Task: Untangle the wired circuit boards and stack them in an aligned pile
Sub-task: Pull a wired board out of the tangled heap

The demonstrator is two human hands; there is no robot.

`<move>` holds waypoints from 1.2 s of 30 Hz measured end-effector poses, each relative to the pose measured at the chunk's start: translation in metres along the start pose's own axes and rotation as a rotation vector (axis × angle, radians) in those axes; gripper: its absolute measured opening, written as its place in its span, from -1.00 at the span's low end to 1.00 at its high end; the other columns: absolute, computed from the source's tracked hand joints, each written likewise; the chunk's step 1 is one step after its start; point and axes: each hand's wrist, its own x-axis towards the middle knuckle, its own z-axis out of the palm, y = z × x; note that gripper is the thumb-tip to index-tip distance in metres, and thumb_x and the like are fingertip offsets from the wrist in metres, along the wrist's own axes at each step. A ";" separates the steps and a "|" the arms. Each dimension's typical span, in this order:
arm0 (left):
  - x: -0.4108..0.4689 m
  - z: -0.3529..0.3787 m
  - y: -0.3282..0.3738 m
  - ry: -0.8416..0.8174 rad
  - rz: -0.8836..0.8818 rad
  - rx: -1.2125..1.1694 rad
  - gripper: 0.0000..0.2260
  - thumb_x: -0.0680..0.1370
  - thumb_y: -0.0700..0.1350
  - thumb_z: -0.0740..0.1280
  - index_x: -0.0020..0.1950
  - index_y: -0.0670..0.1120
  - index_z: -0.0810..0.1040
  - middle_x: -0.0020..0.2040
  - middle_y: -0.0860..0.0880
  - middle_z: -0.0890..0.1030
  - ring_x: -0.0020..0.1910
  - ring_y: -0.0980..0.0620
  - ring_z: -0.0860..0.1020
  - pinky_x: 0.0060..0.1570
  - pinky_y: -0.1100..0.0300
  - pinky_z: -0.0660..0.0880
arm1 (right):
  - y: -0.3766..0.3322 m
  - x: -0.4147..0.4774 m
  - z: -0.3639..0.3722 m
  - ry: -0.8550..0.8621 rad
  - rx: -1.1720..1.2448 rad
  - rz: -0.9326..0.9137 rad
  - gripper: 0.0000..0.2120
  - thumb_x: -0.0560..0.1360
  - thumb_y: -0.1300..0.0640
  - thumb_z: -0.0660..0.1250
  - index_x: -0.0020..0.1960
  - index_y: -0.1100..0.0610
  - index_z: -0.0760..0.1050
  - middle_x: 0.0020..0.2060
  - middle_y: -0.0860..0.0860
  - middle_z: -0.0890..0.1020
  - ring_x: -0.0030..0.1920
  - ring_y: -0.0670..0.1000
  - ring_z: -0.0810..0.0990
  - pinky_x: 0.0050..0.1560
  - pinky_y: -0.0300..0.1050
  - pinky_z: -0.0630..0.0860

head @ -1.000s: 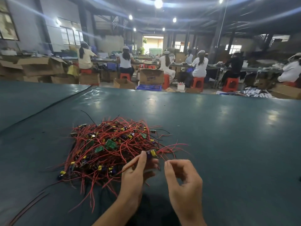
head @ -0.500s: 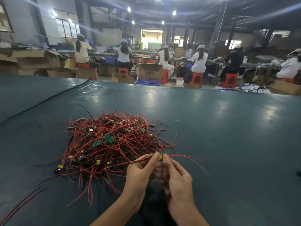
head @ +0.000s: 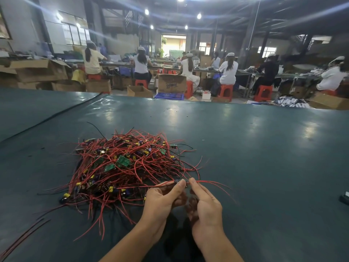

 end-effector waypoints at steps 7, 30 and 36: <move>0.000 0.000 0.002 0.036 -0.007 -0.024 -0.78 0.29 -0.07 0.50 -0.22 -0.22 0.67 -0.34 -0.15 0.62 -0.39 0.03 0.60 -0.38 0.29 0.54 | -0.012 0.009 -0.004 0.103 -0.003 -0.023 -0.94 0.41 0.22 0.51 -0.17 0.19 0.65 -0.51 -0.04 0.60 -0.57 -0.11 0.53 -0.59 -0.28 0.42; -0.006 0.005 0.009 -0.004 0.034 0.016 -0.76 0.29 -0.03 0.49 -0.25 -0.21 0.66 -0.34 -0.16 0.63 -0.36 0.01 0.61 -0.32 0.26 0.57 | -0.051 0.023 -0.031 0.115 0.245 -0.098 -0.88 0.55 0.14 0.37 -0.15 0.11 0.58 -0.43 -0.10 0.50 -0.57 -0.18 0.40 -0.63 -0.35 0.25; -0.008 0.008 0.012 -0.007 0.040 0.014 -0.75 0.27 -0.01 0.50 -0.26 -0.20 0.66 -0.34 -0.16 0.63 -0.36 0.01 0.61 -0.32 0.27 0.57 | -0.054 0.023 -0.033 0.098 0.268 -0.069 -0.84 0.57 0.12 0.35 -0.18 0.11 0.58 -0.49 -0.11 0.49 -0.58 -0.17 0.41 -0.62 -0.36 0.27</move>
